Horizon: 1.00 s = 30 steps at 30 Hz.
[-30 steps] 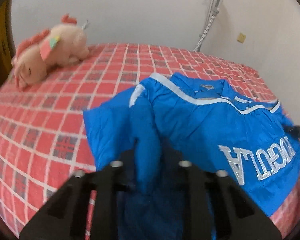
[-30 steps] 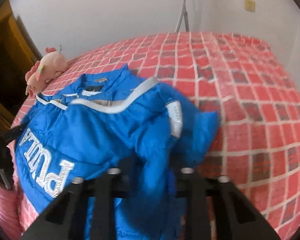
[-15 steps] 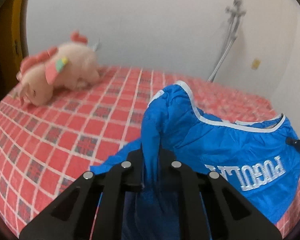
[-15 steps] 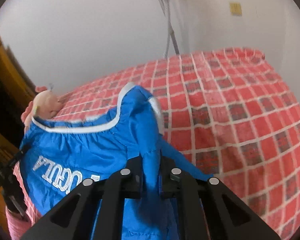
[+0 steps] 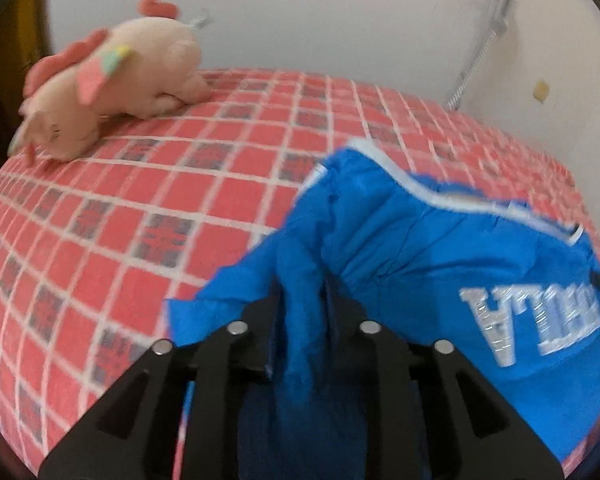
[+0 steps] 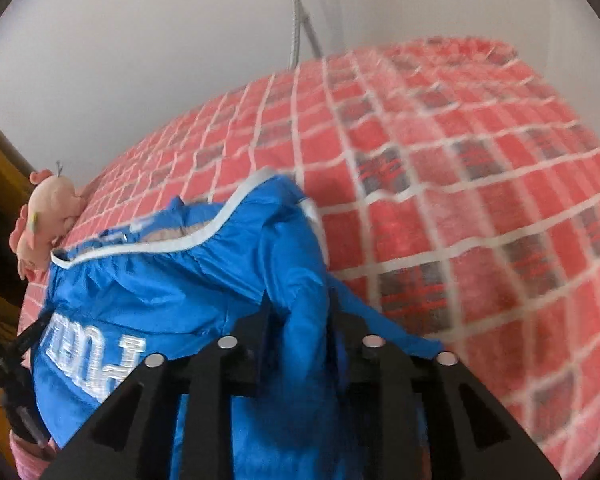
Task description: Fold large clothes
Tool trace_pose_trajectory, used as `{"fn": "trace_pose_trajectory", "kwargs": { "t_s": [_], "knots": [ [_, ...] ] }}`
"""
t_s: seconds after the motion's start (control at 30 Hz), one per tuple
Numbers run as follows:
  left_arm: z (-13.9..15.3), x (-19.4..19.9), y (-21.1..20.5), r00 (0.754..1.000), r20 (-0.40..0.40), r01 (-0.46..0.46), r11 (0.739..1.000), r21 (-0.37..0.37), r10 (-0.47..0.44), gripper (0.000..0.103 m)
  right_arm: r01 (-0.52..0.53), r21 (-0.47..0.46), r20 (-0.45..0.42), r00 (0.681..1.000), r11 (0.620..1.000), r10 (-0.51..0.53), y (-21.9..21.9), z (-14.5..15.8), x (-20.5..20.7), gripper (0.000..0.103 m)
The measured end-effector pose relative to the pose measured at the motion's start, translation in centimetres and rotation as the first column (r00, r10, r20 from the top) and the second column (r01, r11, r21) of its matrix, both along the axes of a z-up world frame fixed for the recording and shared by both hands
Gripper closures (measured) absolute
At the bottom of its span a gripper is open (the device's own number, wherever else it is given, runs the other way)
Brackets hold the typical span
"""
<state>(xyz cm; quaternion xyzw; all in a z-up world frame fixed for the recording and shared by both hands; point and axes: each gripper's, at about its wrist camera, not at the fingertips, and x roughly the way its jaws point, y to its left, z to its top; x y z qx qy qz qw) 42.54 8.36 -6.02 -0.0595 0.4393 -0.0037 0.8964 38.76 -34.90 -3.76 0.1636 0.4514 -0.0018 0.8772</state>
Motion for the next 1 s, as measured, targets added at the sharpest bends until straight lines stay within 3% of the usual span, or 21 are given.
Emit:
{"fn": "trace_pose_trajectory", "kwargs": {
  "t_s": [0.03, 0.13, 0.27, 0.4, 0.5, 0.7, 0.87, 1.0],
  "knots": [
    [1.3, -1.0, 0.4, 0.999, 0.039, -0.032, 0.999, -0.008, 0.032, 0.07, 0.006, -0.02, 0.036, 0.999, 1.0, -0.006, 0.3, 1.2, -0.9, 0.074],
    [4.6, -3.9, -1.2, 0.987, 0.155, -0.041, 0.999, 0.011, 0.039, 0.07, -0.006, -0.06, 0.108, 0.994, 0.998, 0.013, 2.7, 4.3, -3.5, 0.074],
    [6.1, -6.8, -6.0, 0.979, 0.199, 0.039, 0.999, 0.038, -0.046, 0.069, -0.057, -0.095, 0.12, 0.99, 0.994, 0.069, 7.4, 5.1, -5.7, 0.074],
    [4.7, -8.5, -11.0, 0.976, 0.175, 0.117, 0.99, 0.076, -0.128, 0.065, -0.088, -0.179, 0.139, 0.984, 0.98, 0.114, 11.7, 3.9, -7.1, 0.074],
    [2.4, -8.3, -12.3, 0.98, 0.137, 0.132, 0.987, 0.094, -0.144, 0.065, -0.09, -0.219, 0.14, 0.982, 0.971, 0.123, 12.8, 2.7, -7.7, 0.074],
    [-1.5, -8.0, -12.6, 0.979, 0.107, 0.156, 0.977, 0.146, -0.172, 0.064, -0.113, -0.232, 0.072, 0.988, 0.966, 0.133, 13.1, -0.8, -7.0, 0.074],
    [-2.6, -8.3, -12.5, 0.978, 0.114, 0.158, 0.975, 0.159, -0.177, 0.064, -0.114, -0.221, 0.039, 0.991, 0.969, 0.126, 13.1, -2.7, -7.0, 0.076],
    [-2.8, -8.2, -12.6, 0.979, 0.114, 0.149, 0.975, 0.163, -0.169, 0.064, -0.09, -0.279, 0.063, 0.992, 0.956, 0.111, 14.0, -3.4, -7.4, 0.076]
  ]
}}
